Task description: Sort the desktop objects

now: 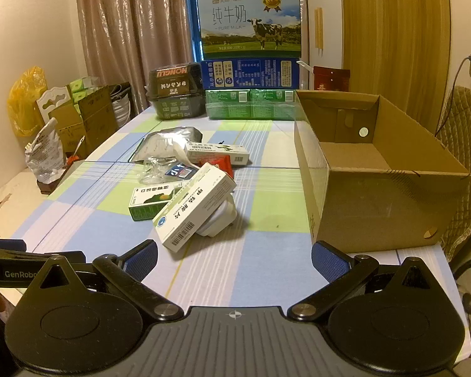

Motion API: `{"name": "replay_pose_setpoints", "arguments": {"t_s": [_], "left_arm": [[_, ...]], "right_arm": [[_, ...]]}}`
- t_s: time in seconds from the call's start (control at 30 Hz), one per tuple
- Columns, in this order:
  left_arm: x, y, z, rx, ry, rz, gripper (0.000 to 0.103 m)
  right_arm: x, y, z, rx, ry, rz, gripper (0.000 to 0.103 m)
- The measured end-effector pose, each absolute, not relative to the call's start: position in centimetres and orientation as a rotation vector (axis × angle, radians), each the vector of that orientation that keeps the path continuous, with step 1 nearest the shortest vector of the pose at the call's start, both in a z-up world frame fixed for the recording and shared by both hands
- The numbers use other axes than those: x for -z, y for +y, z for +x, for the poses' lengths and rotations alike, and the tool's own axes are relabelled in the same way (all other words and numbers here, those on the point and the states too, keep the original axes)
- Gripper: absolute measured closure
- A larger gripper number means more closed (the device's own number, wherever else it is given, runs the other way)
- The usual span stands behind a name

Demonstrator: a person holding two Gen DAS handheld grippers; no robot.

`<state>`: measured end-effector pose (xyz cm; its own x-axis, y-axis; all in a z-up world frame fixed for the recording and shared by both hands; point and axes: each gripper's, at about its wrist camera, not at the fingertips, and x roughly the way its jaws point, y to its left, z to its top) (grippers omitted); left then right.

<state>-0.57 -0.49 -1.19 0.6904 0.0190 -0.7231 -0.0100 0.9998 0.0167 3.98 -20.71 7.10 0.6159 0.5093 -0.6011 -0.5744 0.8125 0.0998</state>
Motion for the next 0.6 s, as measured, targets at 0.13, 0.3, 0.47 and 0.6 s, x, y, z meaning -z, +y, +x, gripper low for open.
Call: {"name": "replay_pose_setpoints", "arguments": {"t_s": [0.13, 0.3, 0.47, 0.6], "left_arm": [[1.17, -0.38, -0.57, -0.015, 0.808, 0.011, 0.001], [1.09, -0.34, -0.55, -0.017, 0.81, 0.011, 0.001], [1.06, -0.3, -0.55, -0.017, 0.81, 0.011, 0.001], [1.07, -0.22, -0.58, -0.016, 0.81, 0.01, 0.001]], "right_arm": [[-7.15, -20.55, 3.89, -0.626, 0.656, -0.108, 0.002], [-7.16, -20.56, 3.88, -0.628, 0.655, -0.113, 0.002], [-7.18, -20.48, 3.86, -0.629, 0.654, -0.113, 0.002], [-7.13, -20.56, 3.83, -0.629, 0.653, -0.119, 0.002]]}}
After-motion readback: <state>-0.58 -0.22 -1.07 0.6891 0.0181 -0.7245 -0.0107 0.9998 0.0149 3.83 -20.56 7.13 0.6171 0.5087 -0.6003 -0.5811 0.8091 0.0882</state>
